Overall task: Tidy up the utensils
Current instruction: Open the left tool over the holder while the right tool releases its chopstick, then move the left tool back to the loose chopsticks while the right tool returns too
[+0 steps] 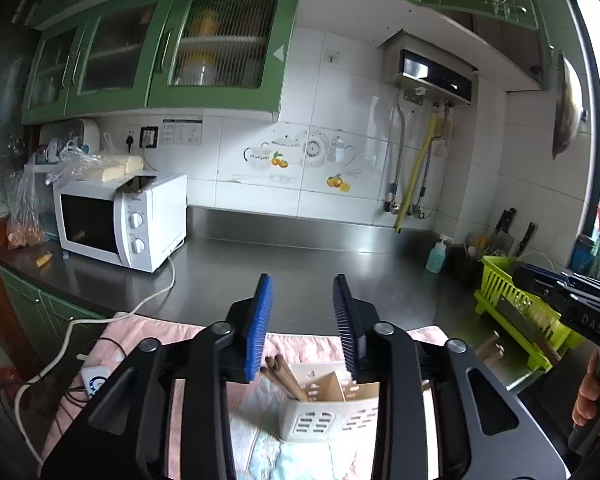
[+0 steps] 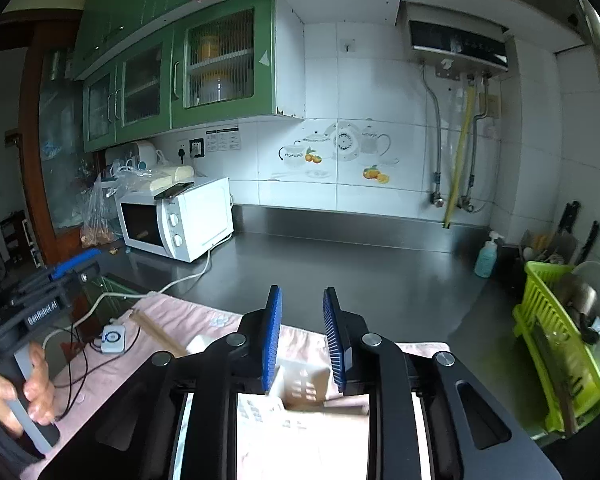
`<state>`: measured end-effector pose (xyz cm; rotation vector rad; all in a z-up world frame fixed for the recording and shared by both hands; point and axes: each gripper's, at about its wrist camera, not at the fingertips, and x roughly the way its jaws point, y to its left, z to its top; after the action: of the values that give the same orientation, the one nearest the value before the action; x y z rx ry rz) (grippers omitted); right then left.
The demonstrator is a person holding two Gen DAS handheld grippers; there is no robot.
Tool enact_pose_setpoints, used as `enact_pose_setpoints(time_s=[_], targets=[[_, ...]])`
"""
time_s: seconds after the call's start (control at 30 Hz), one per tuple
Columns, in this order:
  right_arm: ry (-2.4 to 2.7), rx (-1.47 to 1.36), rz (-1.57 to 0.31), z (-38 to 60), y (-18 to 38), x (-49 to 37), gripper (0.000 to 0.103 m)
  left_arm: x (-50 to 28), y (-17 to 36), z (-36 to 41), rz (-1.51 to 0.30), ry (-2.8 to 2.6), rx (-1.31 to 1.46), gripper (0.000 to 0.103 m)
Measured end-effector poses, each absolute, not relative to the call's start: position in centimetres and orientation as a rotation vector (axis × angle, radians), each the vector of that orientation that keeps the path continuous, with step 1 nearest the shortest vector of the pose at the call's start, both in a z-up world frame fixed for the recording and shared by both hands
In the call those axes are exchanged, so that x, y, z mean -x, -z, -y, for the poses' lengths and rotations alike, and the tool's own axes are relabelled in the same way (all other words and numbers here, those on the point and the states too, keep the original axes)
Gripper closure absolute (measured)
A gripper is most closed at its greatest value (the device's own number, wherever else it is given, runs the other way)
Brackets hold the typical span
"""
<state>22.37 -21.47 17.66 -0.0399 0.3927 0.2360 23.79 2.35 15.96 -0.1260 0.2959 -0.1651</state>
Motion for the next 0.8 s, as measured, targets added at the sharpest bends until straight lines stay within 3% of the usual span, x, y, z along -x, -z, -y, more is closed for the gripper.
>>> enact_pose_setpoints(time_s=[0.27, 0.33, 0.67, 0.8], targets=[[-0.277, 0.090, -0.476, 20.6, -13.0, -14.5, 0.072, -17.3, -15.5, -3.1, -0.308, 0.138, 0.096, 0.049], [-0.288, 0.102, -0.502, 20.1, -11.0, -12.4, 0.071, -15.8, -15.0, -3.2, -0.318, 0.143, 0.092, 0.048], [-0.370, 0.128, -0.710, 17.1, 0.3, -4.0, 0.058, -7.7, -11.0, -5.0, -0.357, 0.103, 0.080, 0.016], [-0.379, 0.144, -0.781, 15.7, 4.0, -2.3, 0.058, -5.5, -9.4, -5.9, -0.380, 0.066, 0.077, 0.012]])
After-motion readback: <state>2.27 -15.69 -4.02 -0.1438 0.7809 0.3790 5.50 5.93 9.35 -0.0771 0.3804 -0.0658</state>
